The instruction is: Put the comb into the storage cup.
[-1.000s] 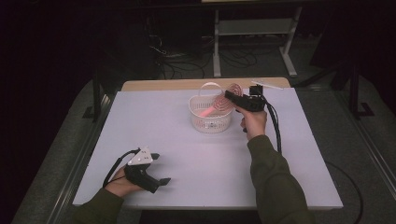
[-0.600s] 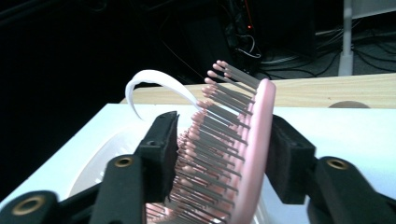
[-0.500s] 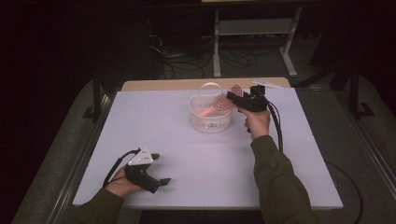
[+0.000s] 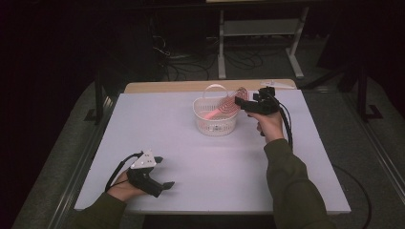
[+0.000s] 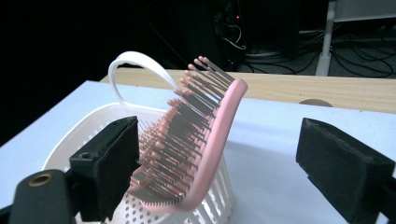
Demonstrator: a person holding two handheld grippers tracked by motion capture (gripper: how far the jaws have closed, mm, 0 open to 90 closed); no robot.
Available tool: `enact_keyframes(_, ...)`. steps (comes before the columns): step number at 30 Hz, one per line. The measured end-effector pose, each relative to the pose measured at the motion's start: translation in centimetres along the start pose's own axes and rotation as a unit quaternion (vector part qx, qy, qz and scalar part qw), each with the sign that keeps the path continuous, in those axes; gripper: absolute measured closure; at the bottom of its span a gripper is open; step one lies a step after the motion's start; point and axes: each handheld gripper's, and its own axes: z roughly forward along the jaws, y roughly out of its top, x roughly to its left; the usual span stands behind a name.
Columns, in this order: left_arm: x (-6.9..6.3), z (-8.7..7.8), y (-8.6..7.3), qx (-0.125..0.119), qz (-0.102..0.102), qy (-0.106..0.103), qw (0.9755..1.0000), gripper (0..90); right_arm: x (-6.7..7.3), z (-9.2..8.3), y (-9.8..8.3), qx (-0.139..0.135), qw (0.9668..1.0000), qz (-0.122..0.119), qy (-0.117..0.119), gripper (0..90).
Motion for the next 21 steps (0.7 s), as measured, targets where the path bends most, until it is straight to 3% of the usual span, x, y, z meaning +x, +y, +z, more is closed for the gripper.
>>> enact_keyframes(9,0.0,0.0,0.0,0.0,-0.001,0.002,1.0,0.0,0.1,-0.5,0.1,0.02,0.9995,-0.024,0.006,2.2)
enact_keyframes(21,0.0,0.0,0.0,0.001,-0.002,0.003,1.0,0.0,0.5,-1.3,-0.1,0.037,0.9973,-0.062,0.009,0.0)
